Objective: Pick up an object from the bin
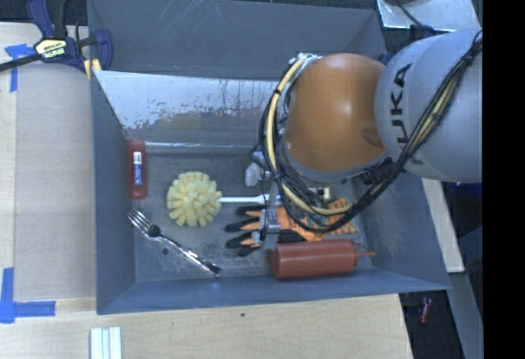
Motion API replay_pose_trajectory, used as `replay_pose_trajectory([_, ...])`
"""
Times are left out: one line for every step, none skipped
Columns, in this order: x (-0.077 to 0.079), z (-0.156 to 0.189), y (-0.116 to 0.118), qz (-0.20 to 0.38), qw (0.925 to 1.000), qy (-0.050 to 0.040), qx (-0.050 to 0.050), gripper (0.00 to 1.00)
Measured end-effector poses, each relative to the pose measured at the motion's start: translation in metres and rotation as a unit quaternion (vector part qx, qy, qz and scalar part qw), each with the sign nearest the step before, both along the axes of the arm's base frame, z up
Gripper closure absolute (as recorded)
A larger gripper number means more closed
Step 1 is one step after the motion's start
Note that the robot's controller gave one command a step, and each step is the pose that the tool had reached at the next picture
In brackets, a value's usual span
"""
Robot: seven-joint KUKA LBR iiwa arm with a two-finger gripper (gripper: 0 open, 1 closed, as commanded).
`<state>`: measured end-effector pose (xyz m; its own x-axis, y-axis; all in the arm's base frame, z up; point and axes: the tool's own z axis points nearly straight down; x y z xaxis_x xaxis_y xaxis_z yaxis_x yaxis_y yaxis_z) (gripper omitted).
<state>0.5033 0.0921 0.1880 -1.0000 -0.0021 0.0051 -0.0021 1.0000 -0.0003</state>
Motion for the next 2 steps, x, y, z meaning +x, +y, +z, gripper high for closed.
replay_pose_trajectory([0.002, 0.004, 0.000, -0.001, 1.0000, -0.0038, 0.000, 0.00])
replay_pose_trajectory([0.020, -0.086, -0.058, 0.019, 0.9998, -0.0065, 0.000, 0.00])
